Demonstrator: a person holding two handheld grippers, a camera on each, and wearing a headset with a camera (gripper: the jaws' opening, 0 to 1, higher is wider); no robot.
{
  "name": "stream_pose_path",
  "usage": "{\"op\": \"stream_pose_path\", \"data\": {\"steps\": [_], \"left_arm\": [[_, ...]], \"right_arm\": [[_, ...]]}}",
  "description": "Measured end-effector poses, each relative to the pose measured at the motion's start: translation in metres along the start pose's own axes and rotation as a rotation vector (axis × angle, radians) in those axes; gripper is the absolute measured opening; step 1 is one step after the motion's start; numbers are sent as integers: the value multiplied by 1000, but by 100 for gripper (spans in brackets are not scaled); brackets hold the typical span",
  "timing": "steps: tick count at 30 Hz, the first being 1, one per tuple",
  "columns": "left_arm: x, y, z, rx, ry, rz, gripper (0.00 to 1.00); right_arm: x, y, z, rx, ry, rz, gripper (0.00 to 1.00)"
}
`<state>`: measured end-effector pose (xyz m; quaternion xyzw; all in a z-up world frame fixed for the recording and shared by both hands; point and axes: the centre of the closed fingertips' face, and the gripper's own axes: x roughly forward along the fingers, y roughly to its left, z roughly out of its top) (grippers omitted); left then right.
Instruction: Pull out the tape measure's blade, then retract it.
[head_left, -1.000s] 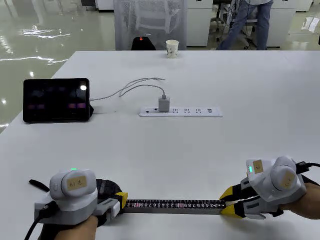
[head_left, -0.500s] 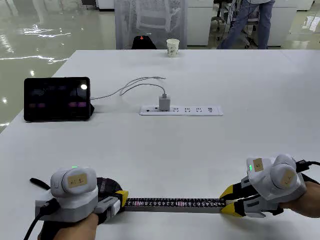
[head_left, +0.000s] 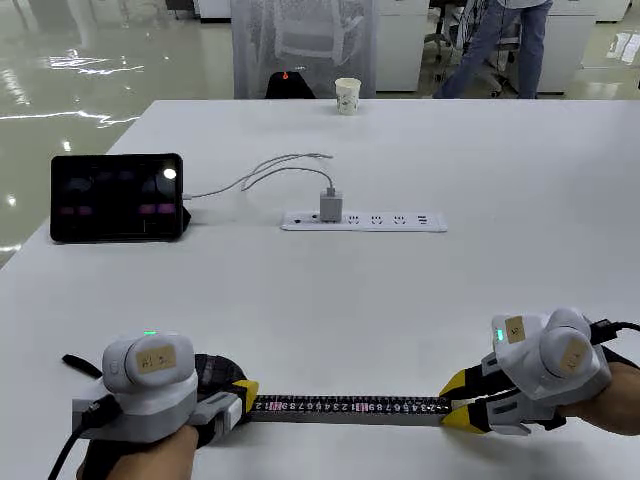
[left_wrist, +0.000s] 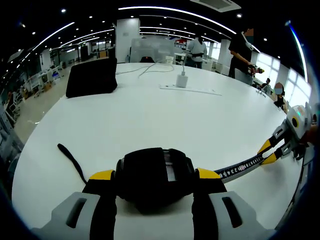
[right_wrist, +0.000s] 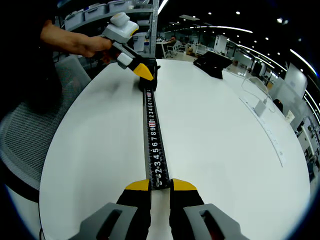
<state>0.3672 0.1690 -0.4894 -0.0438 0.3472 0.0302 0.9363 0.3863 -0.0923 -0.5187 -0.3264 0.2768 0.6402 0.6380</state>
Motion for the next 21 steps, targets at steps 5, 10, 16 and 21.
{"op": "stream_pose_path", "data": {"steps": [5,10,16,21], "left_arm": [[0,0,0,-2,1,-2,55],[-1,0,0,-3,3,-3,55],[-1,0,0,-5,4,-5,55],[-1,0,0,-9,4,-6,55]], "right_arm": [[2,0,3,-1,-3,2,10],[3,0,3,0,-1,0,10],[3,0,4,-2,0,4,10],[6,1,9,-3,-4,6,10]]}}
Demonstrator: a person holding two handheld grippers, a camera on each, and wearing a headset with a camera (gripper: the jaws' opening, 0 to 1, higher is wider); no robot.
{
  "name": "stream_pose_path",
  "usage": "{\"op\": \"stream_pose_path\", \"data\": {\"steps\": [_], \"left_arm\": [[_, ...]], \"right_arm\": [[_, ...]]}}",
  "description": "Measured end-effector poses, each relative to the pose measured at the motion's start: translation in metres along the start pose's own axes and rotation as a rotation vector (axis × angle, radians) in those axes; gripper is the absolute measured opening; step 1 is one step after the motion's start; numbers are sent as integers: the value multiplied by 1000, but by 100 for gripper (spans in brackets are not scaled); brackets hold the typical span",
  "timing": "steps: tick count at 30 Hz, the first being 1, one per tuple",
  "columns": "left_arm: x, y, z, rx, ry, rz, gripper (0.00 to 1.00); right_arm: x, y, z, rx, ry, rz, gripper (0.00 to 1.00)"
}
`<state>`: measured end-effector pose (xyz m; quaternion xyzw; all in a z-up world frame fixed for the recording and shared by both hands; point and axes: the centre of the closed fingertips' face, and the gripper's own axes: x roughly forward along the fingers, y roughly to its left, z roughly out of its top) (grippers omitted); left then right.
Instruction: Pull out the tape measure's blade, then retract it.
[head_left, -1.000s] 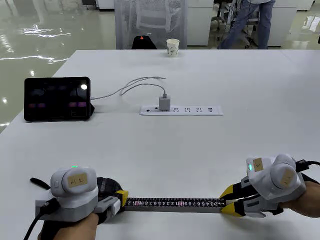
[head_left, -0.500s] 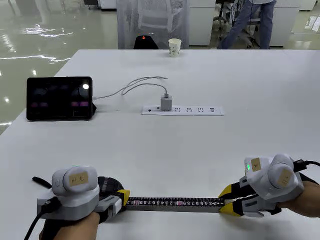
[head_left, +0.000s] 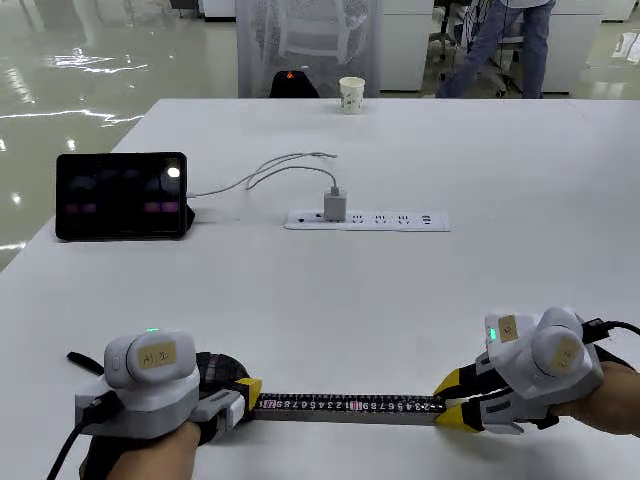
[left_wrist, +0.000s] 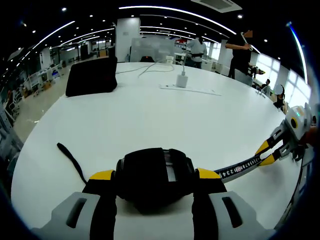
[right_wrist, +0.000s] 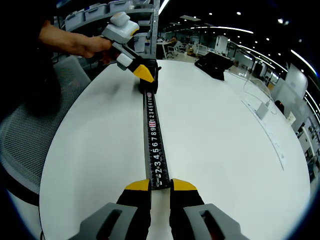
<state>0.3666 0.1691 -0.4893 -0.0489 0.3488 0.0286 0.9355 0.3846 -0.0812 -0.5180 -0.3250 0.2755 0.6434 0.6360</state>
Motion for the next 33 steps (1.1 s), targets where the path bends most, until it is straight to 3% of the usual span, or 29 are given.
{"op": "stream_pose_path", "data": {"steps": [33], "left_arm": [[0,0,0,-14,2,-11,56]], "right_arm": [[16,2,21,-4,-14,17,10]]}}
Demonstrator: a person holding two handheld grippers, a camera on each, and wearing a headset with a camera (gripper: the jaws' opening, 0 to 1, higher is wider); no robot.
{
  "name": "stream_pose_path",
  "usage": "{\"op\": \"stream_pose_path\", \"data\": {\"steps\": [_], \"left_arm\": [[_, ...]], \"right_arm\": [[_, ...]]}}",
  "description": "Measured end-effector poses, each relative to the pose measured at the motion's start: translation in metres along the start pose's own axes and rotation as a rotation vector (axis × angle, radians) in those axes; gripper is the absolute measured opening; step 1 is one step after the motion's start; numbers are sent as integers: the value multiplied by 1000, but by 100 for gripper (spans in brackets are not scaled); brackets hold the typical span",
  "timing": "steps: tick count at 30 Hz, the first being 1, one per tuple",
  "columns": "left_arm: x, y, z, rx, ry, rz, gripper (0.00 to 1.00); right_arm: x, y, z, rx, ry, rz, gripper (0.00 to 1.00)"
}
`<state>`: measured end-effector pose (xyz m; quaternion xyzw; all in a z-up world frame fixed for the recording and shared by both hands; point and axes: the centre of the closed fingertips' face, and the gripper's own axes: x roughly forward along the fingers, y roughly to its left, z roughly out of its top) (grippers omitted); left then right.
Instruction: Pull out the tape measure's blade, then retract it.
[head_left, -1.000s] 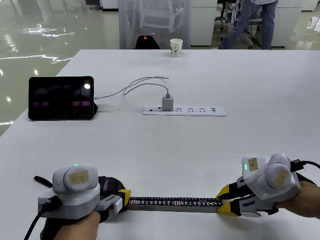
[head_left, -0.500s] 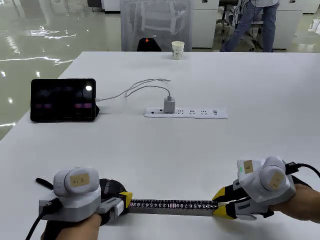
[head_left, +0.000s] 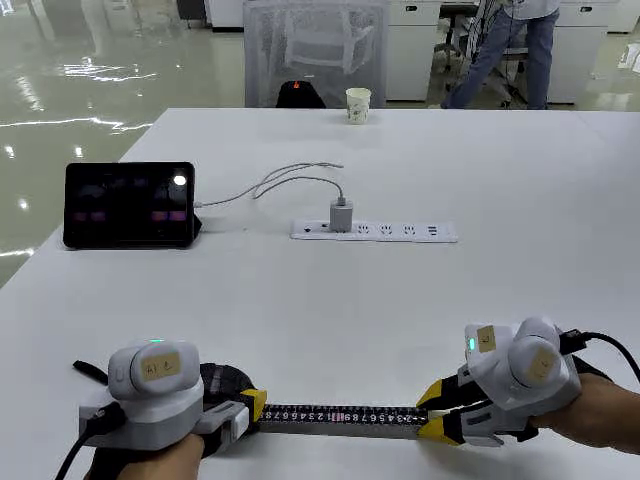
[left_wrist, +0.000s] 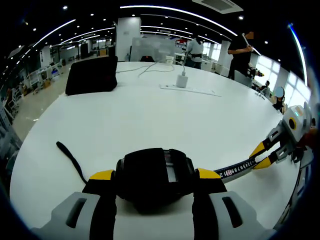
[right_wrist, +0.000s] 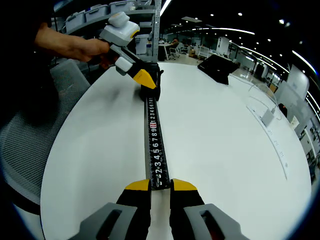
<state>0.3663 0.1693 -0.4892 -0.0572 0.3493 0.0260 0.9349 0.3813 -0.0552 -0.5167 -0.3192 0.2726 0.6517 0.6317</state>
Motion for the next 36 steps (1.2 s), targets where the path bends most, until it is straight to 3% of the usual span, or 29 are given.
{"op": "stream_pose_path", "data": {"steps": [36], "left_arm": [[0,0,-1,-14,3,-7,56]], "right_arm": [[19,2,20,9,-19,15,10]]}}
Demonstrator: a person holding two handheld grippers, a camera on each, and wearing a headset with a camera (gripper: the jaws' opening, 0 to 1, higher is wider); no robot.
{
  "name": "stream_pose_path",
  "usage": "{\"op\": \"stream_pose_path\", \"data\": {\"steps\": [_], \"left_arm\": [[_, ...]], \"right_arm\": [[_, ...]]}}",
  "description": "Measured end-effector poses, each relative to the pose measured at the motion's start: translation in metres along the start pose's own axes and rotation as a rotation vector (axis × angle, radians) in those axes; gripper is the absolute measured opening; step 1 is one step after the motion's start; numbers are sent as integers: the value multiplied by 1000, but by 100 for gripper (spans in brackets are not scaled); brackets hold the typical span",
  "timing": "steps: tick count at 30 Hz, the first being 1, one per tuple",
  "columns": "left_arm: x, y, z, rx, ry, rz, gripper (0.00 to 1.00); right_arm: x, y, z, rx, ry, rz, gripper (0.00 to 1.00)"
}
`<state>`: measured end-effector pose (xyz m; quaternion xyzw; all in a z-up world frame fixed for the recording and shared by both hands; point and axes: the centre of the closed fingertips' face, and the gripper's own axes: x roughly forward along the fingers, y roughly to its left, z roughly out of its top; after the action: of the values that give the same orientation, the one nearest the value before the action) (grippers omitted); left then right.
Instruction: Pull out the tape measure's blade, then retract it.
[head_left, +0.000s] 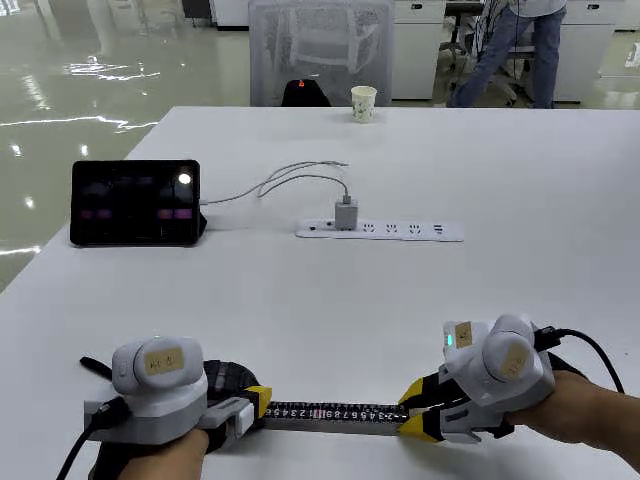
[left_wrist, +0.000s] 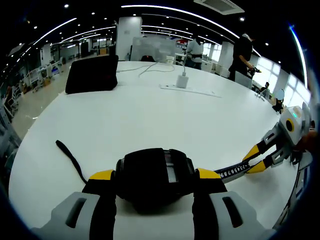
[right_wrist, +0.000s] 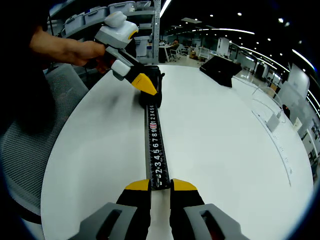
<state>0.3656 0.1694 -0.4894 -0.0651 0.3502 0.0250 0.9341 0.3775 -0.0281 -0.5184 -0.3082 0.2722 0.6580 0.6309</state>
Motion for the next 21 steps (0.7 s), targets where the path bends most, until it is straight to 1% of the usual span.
{"op": "stream_pose_path", "data": {"steps": [14,21], "left_arm": [[0,0,0,-3,2,-2,56],[0,0,0,-4,2,-4,56]], "right_arm": [[6,0,6,5,-7,4,10],[11,1,11,7,-15,8,10]]}}
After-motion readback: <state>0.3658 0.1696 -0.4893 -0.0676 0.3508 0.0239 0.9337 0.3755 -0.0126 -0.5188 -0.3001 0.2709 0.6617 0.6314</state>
